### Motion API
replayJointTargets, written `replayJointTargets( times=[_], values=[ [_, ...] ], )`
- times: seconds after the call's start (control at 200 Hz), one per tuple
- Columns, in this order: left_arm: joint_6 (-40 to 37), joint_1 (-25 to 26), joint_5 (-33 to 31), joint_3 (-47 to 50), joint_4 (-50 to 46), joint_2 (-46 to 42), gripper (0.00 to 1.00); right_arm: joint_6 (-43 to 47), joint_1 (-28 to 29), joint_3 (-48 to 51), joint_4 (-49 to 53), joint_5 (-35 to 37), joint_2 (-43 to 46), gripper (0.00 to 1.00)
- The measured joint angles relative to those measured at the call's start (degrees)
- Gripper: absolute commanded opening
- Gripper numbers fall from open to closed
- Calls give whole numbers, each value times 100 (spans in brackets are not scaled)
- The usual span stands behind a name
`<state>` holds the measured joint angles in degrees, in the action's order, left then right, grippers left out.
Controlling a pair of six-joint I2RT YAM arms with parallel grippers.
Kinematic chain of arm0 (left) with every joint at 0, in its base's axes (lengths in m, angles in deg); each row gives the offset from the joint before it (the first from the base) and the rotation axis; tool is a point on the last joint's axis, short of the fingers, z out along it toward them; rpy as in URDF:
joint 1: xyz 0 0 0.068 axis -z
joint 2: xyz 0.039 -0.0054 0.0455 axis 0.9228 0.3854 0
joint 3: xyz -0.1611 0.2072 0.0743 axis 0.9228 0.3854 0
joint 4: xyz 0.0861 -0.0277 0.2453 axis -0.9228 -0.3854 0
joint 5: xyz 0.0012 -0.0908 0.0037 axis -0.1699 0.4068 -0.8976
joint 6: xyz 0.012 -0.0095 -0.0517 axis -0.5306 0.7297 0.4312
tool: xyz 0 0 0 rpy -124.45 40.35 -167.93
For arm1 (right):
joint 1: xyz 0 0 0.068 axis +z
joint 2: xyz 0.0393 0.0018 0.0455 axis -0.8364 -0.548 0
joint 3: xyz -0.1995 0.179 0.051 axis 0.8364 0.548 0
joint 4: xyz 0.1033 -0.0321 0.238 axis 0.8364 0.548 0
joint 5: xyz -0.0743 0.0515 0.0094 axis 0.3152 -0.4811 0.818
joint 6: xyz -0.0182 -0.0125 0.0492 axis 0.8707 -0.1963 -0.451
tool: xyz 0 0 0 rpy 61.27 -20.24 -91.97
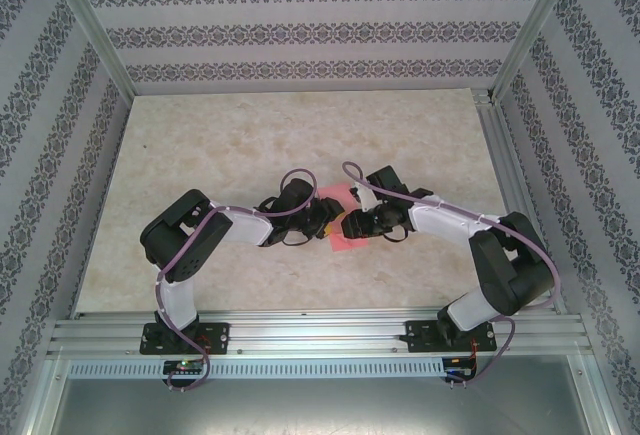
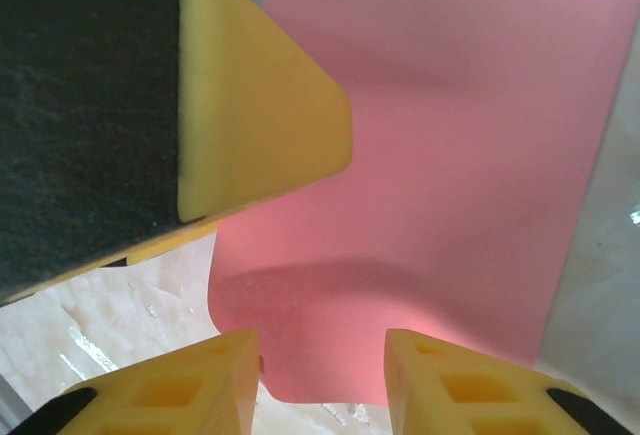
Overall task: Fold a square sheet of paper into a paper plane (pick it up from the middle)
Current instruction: Fold the triangle a second time at the center of the table.
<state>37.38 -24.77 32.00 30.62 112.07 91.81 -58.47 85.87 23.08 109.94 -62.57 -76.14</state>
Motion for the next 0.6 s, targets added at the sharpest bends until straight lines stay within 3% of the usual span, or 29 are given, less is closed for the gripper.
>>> replayJointTargets(
  times=[0.33, 0.599],
  values=[
    [59, 0, 0, 0, 72, 7, 46, -24, 66, 623, -675, 57, 874, 58],
    [144, 0, 2, 0, 173, 20, 47, 264, 1097, 986, -1093, 1143, 1086, 67]
  ],
)
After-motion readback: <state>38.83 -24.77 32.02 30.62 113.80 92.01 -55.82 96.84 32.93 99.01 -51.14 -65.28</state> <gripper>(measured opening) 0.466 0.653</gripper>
